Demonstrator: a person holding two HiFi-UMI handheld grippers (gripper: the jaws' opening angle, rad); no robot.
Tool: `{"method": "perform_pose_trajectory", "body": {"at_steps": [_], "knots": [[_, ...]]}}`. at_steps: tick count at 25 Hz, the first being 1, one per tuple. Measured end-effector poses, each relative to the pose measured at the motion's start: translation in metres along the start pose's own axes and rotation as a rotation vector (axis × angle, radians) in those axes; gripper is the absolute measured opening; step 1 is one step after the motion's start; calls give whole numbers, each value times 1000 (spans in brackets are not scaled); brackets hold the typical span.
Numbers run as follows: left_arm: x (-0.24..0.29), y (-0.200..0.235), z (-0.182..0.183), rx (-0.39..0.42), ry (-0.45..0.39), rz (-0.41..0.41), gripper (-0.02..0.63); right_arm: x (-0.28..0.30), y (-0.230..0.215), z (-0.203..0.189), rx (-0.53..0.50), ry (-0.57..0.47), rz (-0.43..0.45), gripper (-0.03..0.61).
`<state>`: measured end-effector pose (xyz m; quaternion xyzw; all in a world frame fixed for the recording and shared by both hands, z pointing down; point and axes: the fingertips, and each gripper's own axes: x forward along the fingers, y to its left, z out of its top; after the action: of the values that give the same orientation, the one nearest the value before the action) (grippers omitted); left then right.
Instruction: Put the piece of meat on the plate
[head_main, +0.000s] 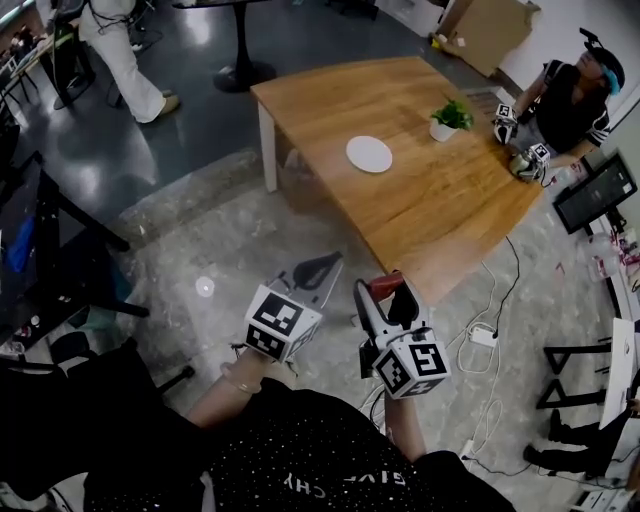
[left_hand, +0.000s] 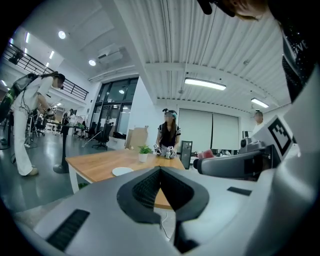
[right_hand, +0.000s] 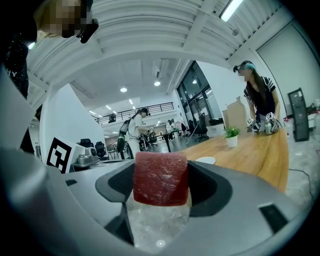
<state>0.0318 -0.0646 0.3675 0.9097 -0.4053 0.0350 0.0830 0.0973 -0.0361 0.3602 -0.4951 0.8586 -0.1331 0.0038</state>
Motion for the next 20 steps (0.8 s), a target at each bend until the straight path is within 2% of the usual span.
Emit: {"method": "perform_pose_trajectory", "body": {"at_steps": [12,17,20], "knots": [[79,94,11,-11,16,-50,9,112,-39,10,10,26,-42,314],[98,117,6,-1,47,-57,9,139,-46,6,17,41,-45,314],[102,121,11,-5,31,-67,8,146,-49,6,12,52,-45,314]]}}
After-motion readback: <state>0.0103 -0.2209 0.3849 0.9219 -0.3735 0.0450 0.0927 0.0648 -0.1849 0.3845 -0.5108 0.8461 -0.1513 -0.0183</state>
